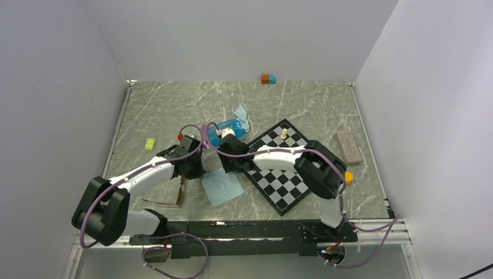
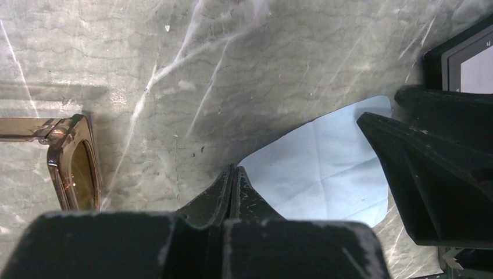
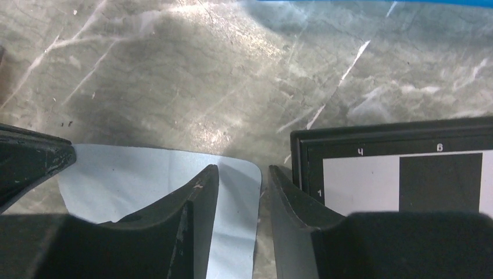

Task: Organize the sunglasses
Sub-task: Pick up the corner of the glasses cleaning cloth from the center of the board.

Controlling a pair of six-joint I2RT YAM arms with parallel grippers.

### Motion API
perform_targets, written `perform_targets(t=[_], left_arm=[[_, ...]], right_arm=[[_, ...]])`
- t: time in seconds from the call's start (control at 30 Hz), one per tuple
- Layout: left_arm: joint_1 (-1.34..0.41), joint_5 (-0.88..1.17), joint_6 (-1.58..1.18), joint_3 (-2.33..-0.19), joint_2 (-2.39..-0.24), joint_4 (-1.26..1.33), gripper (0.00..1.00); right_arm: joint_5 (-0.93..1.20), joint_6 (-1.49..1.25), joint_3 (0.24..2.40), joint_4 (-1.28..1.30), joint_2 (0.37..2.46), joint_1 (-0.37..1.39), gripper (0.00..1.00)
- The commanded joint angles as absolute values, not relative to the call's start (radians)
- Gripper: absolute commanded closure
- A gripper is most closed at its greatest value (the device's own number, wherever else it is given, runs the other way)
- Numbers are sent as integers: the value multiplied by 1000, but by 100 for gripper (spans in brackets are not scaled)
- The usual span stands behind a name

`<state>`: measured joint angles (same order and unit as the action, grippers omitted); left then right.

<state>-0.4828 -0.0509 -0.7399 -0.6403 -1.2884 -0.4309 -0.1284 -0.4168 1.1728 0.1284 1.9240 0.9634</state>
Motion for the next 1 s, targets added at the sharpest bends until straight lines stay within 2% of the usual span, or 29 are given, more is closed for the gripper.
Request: perform_targets(t=[0.0, 0.3, 0.43, 0.53, 0.63, 0.97], left_arm=[[-480, -51, -721, -655, -1298, -422, 100], [-480, -56, -724, -647, -1281, -419, 100], [-480, -44, -720, -649, -1279, -411, 100], [-480, -33, -713, -650, -1277, -408, 100], [-479, -20, -707, -646, -1271, -399, 100], [-484, 32, -689, -643, -1231, -392, 100]], right_arm=[[-143, -372, 1211, 69, 1949, 960, 61], [-164, -348, 1200, 63, 1947, 982, 72], [-172, -352, 1206, 86, 1947, 989, 80], [-170, -347, 1204, 82, 1944, 993, 92], [-166, -346, 1208, 87, 1932, 995, 100], [-148, -337, 1159, 19, 1834, 997, 100]])
